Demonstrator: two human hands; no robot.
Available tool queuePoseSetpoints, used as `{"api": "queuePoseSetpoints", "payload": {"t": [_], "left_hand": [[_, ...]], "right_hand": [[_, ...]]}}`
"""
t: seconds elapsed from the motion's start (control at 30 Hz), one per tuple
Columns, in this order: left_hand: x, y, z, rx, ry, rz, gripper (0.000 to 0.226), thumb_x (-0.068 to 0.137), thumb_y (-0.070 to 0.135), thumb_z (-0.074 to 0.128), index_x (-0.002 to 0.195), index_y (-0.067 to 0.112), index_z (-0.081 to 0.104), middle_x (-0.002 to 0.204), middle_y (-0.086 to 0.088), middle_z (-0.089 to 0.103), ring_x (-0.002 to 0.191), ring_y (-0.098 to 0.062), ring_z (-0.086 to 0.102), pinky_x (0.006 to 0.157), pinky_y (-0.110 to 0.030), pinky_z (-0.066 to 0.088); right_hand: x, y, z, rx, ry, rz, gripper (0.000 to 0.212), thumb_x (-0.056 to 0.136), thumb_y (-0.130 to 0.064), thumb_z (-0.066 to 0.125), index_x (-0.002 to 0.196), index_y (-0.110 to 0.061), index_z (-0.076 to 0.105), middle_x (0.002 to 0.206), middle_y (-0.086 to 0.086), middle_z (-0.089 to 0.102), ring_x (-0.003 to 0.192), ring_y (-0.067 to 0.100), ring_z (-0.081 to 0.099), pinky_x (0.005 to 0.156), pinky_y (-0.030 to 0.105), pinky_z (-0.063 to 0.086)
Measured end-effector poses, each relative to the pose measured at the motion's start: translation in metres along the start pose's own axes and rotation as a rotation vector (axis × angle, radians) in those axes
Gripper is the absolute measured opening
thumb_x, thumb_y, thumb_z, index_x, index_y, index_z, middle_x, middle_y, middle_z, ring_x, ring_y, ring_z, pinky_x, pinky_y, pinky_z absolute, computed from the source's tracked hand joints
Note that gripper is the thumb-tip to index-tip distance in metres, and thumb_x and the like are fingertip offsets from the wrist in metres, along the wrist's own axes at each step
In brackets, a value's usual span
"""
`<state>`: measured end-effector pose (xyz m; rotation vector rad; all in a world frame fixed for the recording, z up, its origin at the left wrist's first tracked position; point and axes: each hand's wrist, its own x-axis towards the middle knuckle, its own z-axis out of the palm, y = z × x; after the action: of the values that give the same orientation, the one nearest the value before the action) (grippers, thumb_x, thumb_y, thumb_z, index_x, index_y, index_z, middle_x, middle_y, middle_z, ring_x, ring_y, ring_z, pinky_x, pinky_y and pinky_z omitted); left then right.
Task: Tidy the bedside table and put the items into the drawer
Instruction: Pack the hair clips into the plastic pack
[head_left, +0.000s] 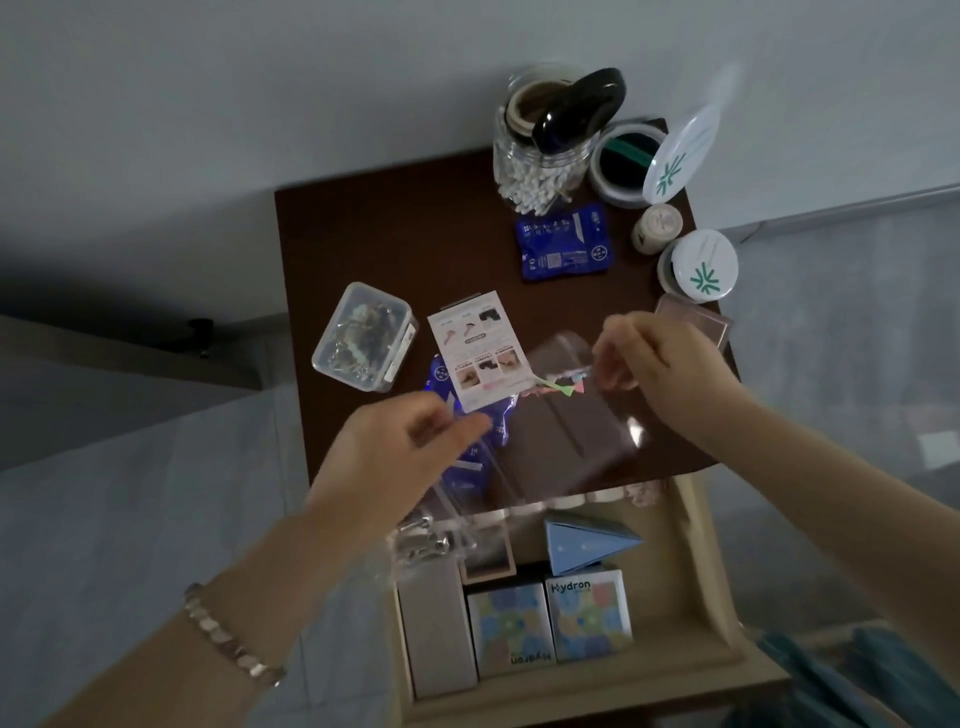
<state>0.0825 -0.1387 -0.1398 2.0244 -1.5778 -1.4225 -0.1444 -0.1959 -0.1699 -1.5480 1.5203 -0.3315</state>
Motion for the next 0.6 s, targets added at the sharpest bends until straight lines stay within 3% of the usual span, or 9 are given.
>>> {"api": "queuePoseSetpoints", "payload": {"t": [0.07,0.13,0.2,0.3,0.4,0.6], "left_hand": [[0.0,-0.007,0.003,-0.057,0.151,-0.088,0.034,0.083,0.041,0.058,0.075,0.008,0.058,0.061,-0.006,0.061,0.049,-0.009,0.06,0.046,-0.017,0.047],[-0.002,-0.012,0.004,-0.152,0.249,-0.232,0.033,0.085,0.039,0.059,0.072,0.008,0.058,0.053,0.0,0.058,0.041,-0.004,0.056,0.041,-0.014,0.044],[-0.001,-0.02,0.005,-0.212,0.309,-0.335,0.033,0.087,0.038,0.059,0.07,0.009,0.059,0.052,0.003,0.056,0.044,-0.005,0.055,0.046,-0.018,0.047],[0.0,-0.026,0.006,-0.282,0.362,-0.424,0.034,0.087,0.036,0.06,0.067,0.009,0.06,0.054,0.0,0.056,0.049,-0.011,0.053,0.057,-0.028,0.051],[0.001,-0.026,0.008,-0.352,0.392,-0.489,0.034,0.086,0.034,0.061,0.063,0.01,0.058,0.052,0.0,0.055,0.048,-0.012,0.052,0.056,-0.027,0.05],[0.001,-0.02,0.01,-0.415,0.39,-0.529,0.035,0.088,0.035,0.058,0.064,0.01,0.056,0.05,0.0,0.054,0.047,-0.013,0.052,0.053,-0.024,0.048]], "right_hand": [[0.009,0.017,0.013,-0.226,0.045,0.109,0.026,0.096,-0.032,0.042,0.11,-0.019,0.06,0.104,-0.005,0.062,0.093,0.008,0.058,0.082,0.026,0.043],[0.014,0.027,0.027,-0.494,-0.032,0.074,0.037,0.093,-0.025,0.05,0.13,-0.02,0.048,0.128,0.0,0.048,0.119,0.018,0.045,0.097,0.033,0.039],[0.019,0.034,0.039,-0.676,-0.124,0.018,0.048,0.092,-0.023,0.052,0.138,-0.019,0.037,0.137,0.003,0.037,0.128,0.022,0.033,0.102,0.038,0.035],[0.025,0.036,0.051,-0.735,-0.12,0.019,0.042,0.093,-0.009,0.047,0.133,-0.014,0.038,0.133,0.007,0.036,0.123,0.026,0.032,0.094,0.037,0.041],[0.024,0.034,0.055,-0.735,-0.109,0.017,0.033,0.092,-0.001,0.04,0.124,-0.008,0.043,0.121,0.01,0.043,0.113,0.026,0.039,0.086,0.035,0.043],[0.02,0.045,0.057,-0.858,-0.131,-0.015,0.028,0.095,-0.006,0.035,0.123,-0.006,0.04,0.117,0.015,0.047,0.106,0.028,0.049,0.086,0.035,0.045]]}}
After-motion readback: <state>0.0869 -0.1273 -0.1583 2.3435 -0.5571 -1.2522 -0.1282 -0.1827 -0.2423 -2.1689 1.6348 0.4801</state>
